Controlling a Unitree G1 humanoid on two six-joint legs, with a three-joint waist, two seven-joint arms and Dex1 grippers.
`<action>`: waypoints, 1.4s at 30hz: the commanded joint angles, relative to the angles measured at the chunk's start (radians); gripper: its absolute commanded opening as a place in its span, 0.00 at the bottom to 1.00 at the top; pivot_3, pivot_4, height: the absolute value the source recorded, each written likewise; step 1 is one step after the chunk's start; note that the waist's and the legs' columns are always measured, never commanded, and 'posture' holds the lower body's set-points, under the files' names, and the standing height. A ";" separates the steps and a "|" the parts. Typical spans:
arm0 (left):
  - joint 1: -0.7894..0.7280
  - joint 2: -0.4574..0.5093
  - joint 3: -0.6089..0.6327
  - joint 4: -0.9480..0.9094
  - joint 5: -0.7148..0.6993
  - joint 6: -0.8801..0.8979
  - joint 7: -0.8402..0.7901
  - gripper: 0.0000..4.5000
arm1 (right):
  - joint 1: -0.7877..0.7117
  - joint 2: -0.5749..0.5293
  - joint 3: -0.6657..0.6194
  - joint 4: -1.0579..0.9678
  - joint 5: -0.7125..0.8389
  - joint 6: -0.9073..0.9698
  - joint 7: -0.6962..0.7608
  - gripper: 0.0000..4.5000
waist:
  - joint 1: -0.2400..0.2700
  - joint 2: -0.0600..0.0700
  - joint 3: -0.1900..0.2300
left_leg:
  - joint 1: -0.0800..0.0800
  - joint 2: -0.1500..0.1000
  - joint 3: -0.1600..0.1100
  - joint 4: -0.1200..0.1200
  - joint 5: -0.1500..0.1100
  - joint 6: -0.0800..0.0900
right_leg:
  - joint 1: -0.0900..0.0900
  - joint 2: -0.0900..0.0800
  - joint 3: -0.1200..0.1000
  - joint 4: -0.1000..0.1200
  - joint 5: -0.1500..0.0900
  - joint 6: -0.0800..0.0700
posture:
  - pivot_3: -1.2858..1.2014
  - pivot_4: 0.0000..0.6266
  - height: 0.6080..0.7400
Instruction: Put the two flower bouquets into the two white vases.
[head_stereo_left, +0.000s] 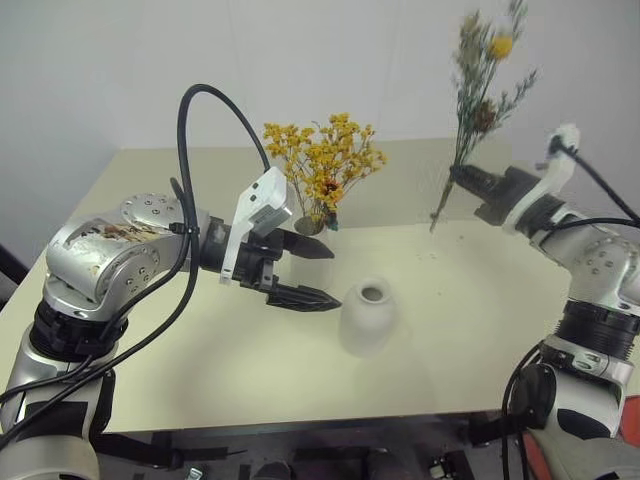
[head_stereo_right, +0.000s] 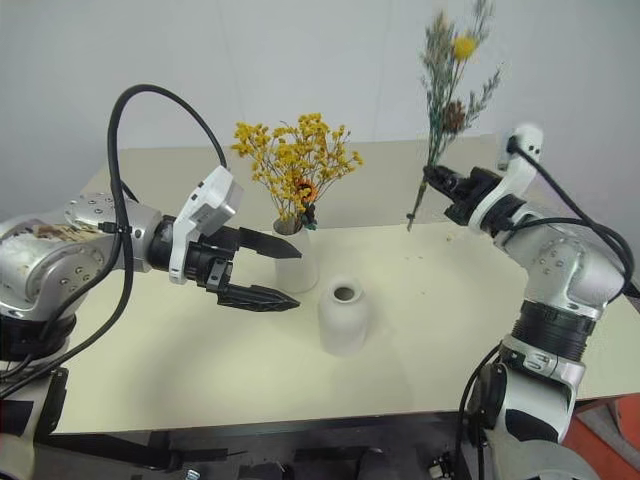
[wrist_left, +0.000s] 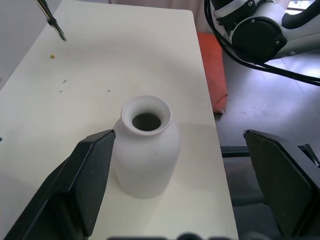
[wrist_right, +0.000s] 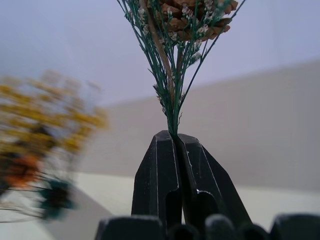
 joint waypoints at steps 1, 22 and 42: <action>0.025 0.019 0.019 -0.010 0.019 -0.071 -0.032 1.00 | -0.001 0.006 -0.025 -0.119 0.147 -0.012 0.040 0.00 | -0.002 0.000 0.000 | 0.001 0.000 0.000 0.000 0.000 0.000 | 0.000 0.000 0.000 0.000 0.000 0.000 | 0.52 0.24 1.00; 0.069 0.013 0.013 0.011 0.055 -0.141 -0.055 1.00 | 0.298 -0.040 0.223 -0.393 0.262 -0.260 0.220 0.00 | 0.005 0.000 0.000 | 0.001 0.000 0.000 0.000 0.000 0.000 | 0.001 0.001 0.000 0.000 0.000 0.000 | 0.52 0.24 1.00; -0.020 -0.002 -0.035 0.033 0.049 -0.035 -0.034 1.00 | 0.392 -0.060 0.322 -0.441 0.245 -0.321 0.216 0.00 | 0.006 0.000 0.000 | 0.002 0.001 0.000 0.000 0.000 0.000 | 0.002 0.002 0.000 0.000 0.000 0.000 | 0.52 0.24 1.00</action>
